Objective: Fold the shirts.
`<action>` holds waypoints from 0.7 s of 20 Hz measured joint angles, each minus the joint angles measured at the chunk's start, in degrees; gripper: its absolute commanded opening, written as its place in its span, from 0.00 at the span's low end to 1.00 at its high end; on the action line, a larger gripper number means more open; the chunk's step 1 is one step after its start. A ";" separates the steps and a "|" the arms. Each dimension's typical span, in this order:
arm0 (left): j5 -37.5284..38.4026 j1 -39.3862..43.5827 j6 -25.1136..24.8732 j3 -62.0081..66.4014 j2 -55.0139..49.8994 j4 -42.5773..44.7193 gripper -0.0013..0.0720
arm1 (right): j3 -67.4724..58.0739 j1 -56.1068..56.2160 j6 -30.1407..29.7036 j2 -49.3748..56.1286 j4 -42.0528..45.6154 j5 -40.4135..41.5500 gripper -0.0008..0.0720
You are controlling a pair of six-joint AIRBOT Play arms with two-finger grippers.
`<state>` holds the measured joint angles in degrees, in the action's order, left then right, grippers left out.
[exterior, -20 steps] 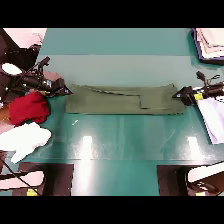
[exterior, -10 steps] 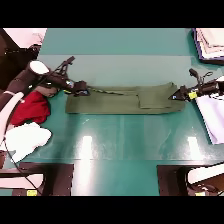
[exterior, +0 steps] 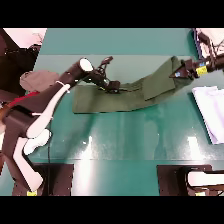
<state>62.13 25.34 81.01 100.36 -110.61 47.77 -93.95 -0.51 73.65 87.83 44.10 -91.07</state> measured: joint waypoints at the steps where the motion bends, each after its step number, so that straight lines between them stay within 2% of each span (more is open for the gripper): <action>1: -0.15 0.92 0.42 1.73 -1.84 0.00 0.05 | -2.34 1.62 1.03 -0.02 -0.02 -0.48 0.03; 9: -3.76 3.56 2.32 6.38 -7.28 0.17 0.05 | -20.48 15.08 5.40 5.53 -0.04 -2.58 0.03; 14: -2.91 2.27 2.54 6.69 -6.69 0.52 0.05 | -21.14 20.00 5.68 7.45 0.00 -1.86 0.03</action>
<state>59.22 27.62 83.55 107.04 -117.30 48.29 -115.09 19.49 79.33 95.29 44.10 -92.92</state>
